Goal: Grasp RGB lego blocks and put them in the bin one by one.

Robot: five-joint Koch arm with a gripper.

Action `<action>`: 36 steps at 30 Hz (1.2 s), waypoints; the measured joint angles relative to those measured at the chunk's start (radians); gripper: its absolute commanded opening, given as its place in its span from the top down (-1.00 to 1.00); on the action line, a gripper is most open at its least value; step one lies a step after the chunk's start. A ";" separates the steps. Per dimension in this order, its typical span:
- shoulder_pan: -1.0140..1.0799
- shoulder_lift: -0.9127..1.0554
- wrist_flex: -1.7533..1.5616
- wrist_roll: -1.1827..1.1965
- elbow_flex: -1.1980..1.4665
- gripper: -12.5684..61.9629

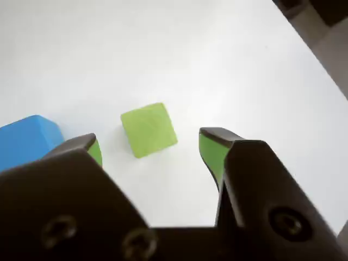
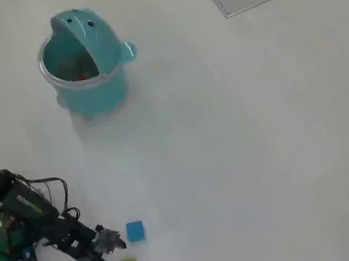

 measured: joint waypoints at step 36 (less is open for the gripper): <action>0.014 -0.433 -0.086 -0.006 -0.126 -0.07</action>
